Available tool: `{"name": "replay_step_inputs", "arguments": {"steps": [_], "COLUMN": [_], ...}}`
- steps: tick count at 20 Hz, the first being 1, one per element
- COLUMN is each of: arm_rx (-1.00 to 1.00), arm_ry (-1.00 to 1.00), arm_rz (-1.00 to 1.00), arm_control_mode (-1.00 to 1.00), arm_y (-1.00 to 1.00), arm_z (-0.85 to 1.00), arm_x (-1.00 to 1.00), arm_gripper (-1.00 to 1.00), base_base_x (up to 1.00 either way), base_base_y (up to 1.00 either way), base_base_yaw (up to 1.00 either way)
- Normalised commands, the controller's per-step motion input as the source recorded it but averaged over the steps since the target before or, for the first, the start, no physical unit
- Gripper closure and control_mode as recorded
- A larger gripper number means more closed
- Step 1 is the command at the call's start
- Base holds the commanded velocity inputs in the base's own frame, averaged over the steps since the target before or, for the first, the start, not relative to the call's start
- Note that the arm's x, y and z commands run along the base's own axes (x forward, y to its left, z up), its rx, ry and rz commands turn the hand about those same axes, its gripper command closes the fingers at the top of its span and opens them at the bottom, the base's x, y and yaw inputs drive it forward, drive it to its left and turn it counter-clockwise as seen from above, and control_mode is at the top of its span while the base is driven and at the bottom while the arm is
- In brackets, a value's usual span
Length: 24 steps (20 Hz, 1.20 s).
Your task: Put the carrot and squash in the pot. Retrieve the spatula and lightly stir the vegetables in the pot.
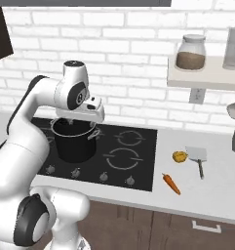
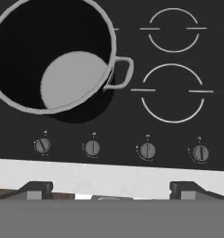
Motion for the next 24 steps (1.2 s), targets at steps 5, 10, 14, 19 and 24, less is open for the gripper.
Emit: {"name": "replay_step_inputs", "arguments": {"steps": [5,10,14,19,24], "arm_rx": [0.00,0.00,0.00,0.00,0.01], "arm_ry": [0.00,0.00,0.00,0.00,0.01], "arm_rz": [0.00,0.00,0.00,0.00,0.00], "arm_control_mode": [1.00,1.00,1.00,1.00,-1.00], "arm_y": [0.00,0.00,0.00,0.00,-0.92], "arm_z": [0.00,0.00,0.00,0.00,-0.25], "arm_x": [0.00,0.00,0.00,0.00,-0.03], "arm_gripper": [-1.00,-1.00,-1.00,-1.00,-1.00], "base_base_x": [0.04,0.01,0.00,0.00,0.00], "base_base_y": [-0.44,-0.40,-0.48,-0.35,0.00], "base_base_yaw": [0.00,0.00,0.00,0.00,0.00]}}
